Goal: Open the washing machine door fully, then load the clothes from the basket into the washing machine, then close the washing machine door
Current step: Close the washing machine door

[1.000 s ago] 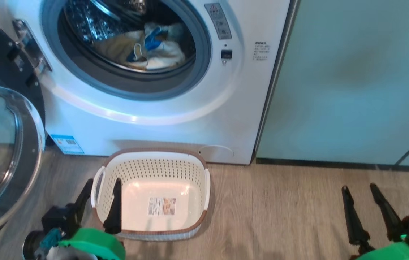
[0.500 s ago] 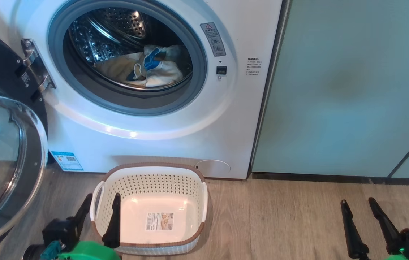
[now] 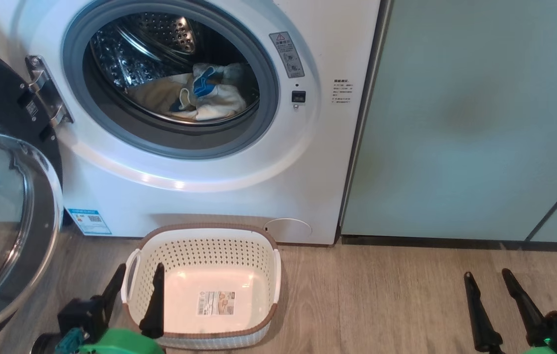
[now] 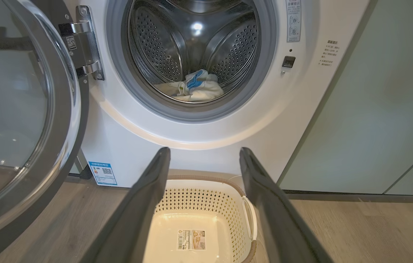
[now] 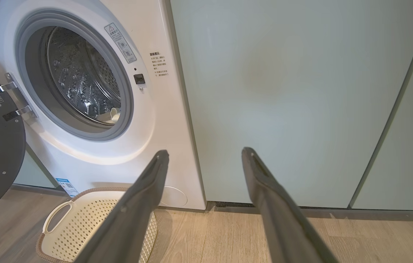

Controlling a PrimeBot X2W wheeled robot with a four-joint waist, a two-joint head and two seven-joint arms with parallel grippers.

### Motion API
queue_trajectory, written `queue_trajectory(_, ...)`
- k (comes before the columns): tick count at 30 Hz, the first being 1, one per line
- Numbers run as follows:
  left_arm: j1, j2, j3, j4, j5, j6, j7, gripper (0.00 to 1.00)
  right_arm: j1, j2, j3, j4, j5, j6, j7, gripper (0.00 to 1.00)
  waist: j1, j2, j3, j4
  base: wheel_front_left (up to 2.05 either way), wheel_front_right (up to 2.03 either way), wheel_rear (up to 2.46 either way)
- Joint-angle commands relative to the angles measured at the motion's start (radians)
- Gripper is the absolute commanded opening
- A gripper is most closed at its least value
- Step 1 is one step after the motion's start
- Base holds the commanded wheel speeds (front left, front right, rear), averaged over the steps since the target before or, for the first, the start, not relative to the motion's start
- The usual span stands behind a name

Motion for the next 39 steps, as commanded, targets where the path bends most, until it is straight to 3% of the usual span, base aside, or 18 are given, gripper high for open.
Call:
queue_trajectory(1, -0.041, 0.008, 0.049, -0.028, 0.007, -0.003, -0.006, 1.0, -0.023, -0.02, 0.011, -0.034, -0.004, 0.0, -0.007, 1.0, 0.0, -0.0001, 0.0, 0.0, 0.0, 0.0, 0.0)
queue_trajectory(14, -0.043, -0.002, 0.053, -0.025, 0.011, -0.008, -0.006, 1.0, -0.018, -0.017, 0.009, -0.04, -0.008, 0.0, -0.007, 1.0, 0.0, -0.0001, -0.004, 0.006, -0.28, 0.28, 0.0)
queue_trajectory(30, -0.051, -0.007, 0.055, -0.014, 0.021, -0.023, -0.006, 1.0, -0.017, -0.014, 0.003, -0.041, -0.008, 0.0, -0.007, 1.0, 0.0, -0.0001, -0.001, 0.016, -1.71, 1.71, 0.0)
queue_trajectory(39, -0.054, -0.011, 0.061, -0.011, 0.029, -0.032, -0.006, 1.0, -0.018, -0.011, 0.001, -0.039, -0.009, 0.0, -0.007, 1.0, 0.0, -0.0001, -0.001, 0.022, -0.74, 0.74, 0.0)
